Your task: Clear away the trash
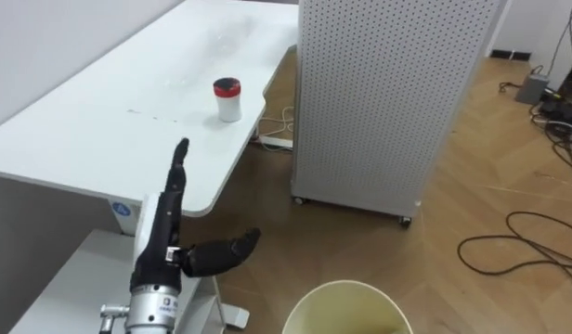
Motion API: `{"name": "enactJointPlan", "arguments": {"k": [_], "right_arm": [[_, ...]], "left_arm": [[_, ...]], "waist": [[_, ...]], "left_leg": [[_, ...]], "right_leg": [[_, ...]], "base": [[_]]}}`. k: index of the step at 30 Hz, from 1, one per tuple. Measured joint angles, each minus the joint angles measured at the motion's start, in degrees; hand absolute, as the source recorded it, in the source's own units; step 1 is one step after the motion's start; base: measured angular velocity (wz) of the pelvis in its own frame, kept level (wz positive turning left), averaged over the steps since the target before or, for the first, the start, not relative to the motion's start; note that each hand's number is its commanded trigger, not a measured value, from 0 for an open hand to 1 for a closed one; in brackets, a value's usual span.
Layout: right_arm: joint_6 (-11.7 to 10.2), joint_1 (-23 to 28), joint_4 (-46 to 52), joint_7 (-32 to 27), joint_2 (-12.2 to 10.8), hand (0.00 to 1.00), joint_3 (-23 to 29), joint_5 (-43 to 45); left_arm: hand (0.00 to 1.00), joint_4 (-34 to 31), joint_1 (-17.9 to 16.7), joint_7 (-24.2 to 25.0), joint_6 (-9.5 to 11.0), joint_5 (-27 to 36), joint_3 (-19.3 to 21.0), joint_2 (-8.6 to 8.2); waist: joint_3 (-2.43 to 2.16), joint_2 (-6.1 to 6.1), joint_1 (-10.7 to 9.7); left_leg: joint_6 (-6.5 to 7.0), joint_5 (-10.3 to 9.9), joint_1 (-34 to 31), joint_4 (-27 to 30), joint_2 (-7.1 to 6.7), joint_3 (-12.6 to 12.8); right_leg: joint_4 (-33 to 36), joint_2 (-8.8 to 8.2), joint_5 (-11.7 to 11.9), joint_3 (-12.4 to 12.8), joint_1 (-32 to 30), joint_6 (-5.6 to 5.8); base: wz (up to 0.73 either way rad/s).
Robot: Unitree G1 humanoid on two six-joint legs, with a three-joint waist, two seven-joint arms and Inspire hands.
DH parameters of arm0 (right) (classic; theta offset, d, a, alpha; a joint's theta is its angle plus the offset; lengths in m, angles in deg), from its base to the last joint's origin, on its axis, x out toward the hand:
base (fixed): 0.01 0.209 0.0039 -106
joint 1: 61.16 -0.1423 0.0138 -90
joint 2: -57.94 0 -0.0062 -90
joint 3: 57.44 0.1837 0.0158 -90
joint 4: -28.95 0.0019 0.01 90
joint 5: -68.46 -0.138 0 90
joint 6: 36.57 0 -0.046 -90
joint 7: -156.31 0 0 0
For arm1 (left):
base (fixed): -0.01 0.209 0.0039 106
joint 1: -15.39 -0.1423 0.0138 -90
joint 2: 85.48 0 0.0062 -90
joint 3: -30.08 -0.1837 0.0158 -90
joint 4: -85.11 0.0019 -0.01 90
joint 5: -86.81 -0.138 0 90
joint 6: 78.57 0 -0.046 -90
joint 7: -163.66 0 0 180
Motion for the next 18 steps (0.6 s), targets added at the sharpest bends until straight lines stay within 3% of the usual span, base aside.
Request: {"name": "enactJointPlan", "arguments": {"k": [1, 3, 9, 18], "right_arm": [[0.03, 0.15, 0.43, 0.64, 0.01, 1.0, 0.01, 0.84], [0.02, 0.28, 0.79, 1.17, 0.05, 1.0, 0.49, 1.87], [0.22, 1.22, 1.21, 2.44, 0.25, 1.0, 2.06, 2.34], [0.28, 2.56, 1.25, 3.54, 0.28, 1.0, 2.1, 2.39]], "left_arm": [[0.0, -1.68, -1.18, -0.43, 0.0, -0.1, 1.15, -0.01], [0.0, -3.69, -2.09, -1.07, 0.01, -0.15, 2.02, -0.01], [0.0, -4.69, -3.05, -3.17, 0.0, -0.02, 2.5, 0.01], [0.0, -4.69, -3.1, -5.7, 0.01, -0.02, 2.61, 0.02]], "waist": [[-0.12, 0.35, 0.35], [-0.09, 0.55, 0.38], [-0.2, 1.0, 0.95], [-0.39, 1.33, 1.08]], "left_leg": [[-0.01, 0.0, 0.08, -0.42, -0.17, -2.43], [-0.23, 0.12, 0.18, -0.98, -0.29, -4.04], [-1.72, 1.05, 1.55, -4.14, -0.28, -4.25], [-1.8, 1.11, 2.59, -5.34, -0.36, -4.81]], "right_leg": [[-0.32, 0.39, 0.27, 0.32, 0.0, -0.32], [-0.3, 0.89, 0.43, 1.01, -0.11, -0.55], [-0.55, 1.56, 0.58, 1.4, -0.25, -0.87], [-1.36, 1.7, 0.81, 1.36, 0.58, -0.81]], "base": [[-0.38], [-0.24], [-0.01], [0.0]]}}
